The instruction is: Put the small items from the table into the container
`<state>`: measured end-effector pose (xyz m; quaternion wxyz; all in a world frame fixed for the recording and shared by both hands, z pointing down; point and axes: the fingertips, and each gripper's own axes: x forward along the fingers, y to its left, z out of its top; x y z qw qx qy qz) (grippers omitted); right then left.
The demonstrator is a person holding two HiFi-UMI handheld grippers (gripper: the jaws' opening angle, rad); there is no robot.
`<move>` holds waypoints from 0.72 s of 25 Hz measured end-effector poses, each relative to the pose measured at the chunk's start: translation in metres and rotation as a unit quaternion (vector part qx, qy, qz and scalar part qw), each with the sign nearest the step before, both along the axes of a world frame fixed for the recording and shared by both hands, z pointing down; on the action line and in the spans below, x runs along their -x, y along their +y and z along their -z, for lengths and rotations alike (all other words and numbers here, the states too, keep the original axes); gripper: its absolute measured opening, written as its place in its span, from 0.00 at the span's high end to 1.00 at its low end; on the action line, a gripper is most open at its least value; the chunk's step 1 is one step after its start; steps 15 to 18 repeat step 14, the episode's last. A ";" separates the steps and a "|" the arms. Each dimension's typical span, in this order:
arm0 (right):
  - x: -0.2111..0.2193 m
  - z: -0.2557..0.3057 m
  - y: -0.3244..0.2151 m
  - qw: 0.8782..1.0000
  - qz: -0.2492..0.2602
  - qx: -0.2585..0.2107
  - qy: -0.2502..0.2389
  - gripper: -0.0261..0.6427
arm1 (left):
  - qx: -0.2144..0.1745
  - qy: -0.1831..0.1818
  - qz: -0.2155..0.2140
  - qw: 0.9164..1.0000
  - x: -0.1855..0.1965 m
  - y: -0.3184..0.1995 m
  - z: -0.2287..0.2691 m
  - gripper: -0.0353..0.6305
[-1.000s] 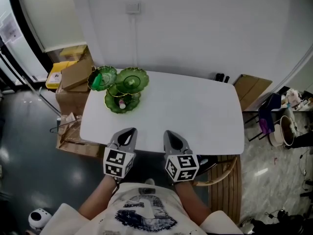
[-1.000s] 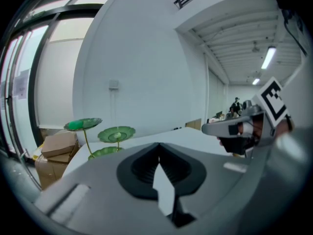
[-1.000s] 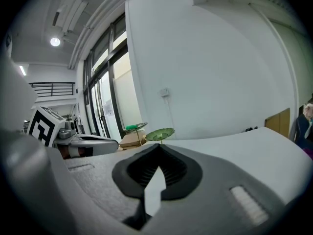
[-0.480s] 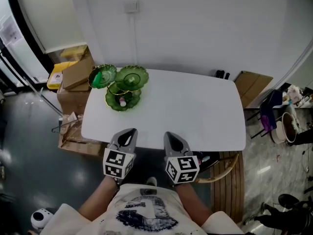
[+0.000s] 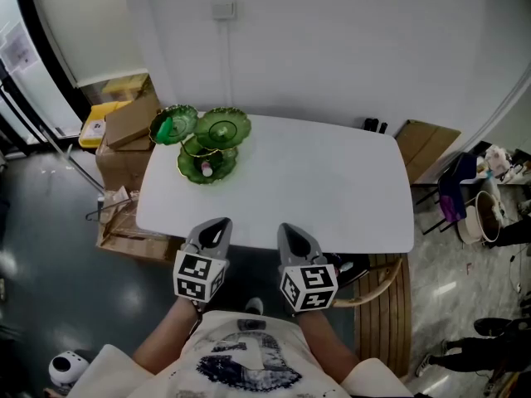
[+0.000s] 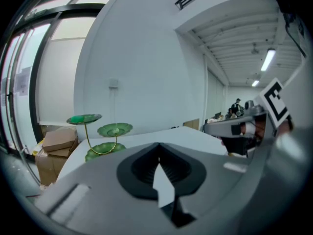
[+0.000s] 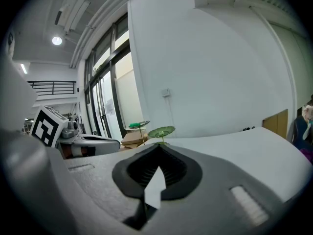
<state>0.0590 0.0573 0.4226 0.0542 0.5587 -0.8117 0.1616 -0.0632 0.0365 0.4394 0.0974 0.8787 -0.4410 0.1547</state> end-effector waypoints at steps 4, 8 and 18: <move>-0.003 0.001 0.004 1.000 -0.004 -0.001 0.000 0.97 | 0.001 0.003 -0.001 1.000 0.000 0.003 0.000 0.96; -0.005 0.000 0.005 1.000 -0.008 -0.001 0.000 0.97 | -0.001 0.005 -0.006 1.000 -0.004 0.002 0.000 0.96; -0.003 0.000 0.002 1.000 -0.011 0.000 -0.001 0.97 | 0.002 0.007 -0.010 1.000 -0.004 -0.002 -0.001 0.96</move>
